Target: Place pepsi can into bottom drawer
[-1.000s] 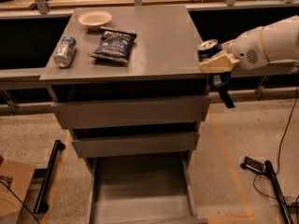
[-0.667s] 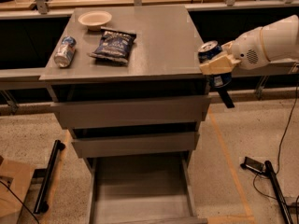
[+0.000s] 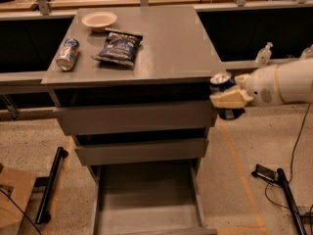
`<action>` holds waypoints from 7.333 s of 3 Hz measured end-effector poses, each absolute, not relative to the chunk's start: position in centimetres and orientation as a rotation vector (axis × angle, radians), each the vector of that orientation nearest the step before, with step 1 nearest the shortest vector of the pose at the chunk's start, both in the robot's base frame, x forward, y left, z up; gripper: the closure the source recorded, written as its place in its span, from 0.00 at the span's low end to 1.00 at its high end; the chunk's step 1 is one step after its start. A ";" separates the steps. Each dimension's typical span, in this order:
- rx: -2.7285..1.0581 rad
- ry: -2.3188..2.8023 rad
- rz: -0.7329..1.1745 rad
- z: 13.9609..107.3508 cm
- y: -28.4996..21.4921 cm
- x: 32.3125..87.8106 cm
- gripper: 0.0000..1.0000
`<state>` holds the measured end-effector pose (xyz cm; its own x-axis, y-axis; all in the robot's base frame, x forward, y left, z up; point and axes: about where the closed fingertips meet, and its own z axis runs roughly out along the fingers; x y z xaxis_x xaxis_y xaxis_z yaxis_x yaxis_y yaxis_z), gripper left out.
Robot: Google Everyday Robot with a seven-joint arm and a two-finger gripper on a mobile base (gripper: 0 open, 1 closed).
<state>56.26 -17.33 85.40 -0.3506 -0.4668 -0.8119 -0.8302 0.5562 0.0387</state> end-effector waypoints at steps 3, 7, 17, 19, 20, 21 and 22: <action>-0.912 2.066 0.655 70.3 -14.4 53.6 1.00; -0.849 2.091 0.804 52.4 -9.0 52.5 1.00; -0.785 1.874 0.871 23.6 0.1 60.8 1.00; -0.828 1.790 0.950 22.1 5.4 61.6 1.00; -0.842 1.791 0.969 20.7 7.5 61.6 1.00; -0.870 1.794 0.992 19.7 9.1 61.1 1.00; -0.874 1.793 0.994 19.7 9.3 61.0 1.00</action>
Offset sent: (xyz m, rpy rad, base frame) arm -0.0315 0.0470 -0.2452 0.0838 0.1271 -0.1056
